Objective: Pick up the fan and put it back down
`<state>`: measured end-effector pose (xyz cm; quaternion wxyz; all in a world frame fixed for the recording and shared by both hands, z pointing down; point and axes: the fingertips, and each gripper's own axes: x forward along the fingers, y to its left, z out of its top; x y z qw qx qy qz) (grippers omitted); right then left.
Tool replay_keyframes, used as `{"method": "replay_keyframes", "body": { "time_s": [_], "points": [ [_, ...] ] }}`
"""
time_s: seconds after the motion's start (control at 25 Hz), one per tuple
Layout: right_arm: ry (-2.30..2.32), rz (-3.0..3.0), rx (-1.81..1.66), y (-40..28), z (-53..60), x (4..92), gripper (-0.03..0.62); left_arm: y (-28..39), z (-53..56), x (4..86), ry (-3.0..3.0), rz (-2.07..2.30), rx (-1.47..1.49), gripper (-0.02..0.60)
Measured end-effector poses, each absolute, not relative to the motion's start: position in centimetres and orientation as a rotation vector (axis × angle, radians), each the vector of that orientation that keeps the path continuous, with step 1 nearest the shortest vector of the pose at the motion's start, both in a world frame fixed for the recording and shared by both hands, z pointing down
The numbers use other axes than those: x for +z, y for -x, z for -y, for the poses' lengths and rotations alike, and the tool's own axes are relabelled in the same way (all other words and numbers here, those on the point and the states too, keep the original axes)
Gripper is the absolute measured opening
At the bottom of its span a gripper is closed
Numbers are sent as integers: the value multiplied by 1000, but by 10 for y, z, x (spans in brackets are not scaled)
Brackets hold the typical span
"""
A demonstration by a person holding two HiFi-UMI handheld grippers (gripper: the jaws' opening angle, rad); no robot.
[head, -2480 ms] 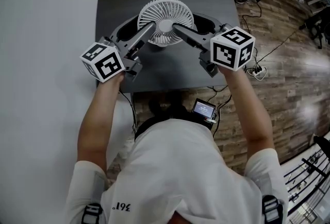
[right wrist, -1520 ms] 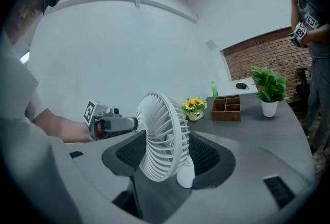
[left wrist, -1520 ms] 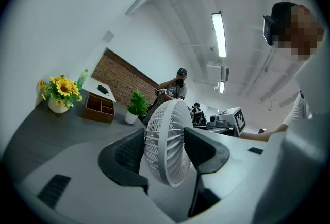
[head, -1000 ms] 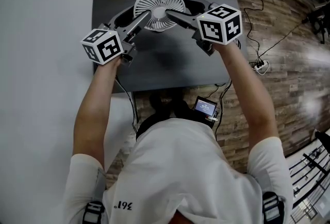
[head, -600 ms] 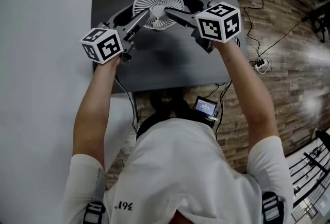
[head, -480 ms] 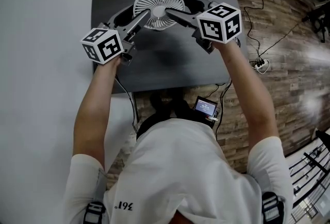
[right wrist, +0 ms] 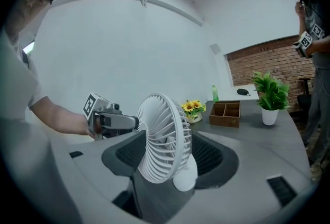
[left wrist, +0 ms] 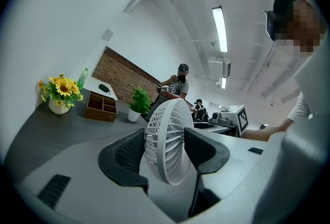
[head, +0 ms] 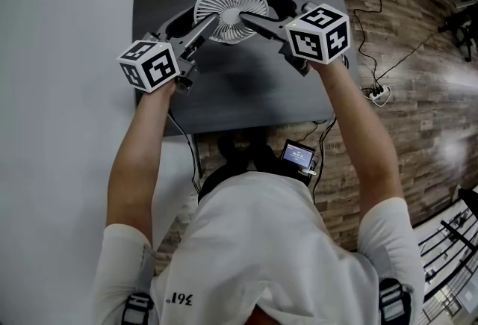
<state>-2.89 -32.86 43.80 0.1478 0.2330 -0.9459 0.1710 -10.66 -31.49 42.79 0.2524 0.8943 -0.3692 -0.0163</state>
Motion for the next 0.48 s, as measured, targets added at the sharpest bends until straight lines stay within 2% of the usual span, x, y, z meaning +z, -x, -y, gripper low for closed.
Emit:
{"method": "replay_keyframes", "body": {
  "time_s": [0.48],
  "points": [
    [-718,2720,490,26,328,436,265,113,314,419,-2439,1038,-71,245]
  ]
}}
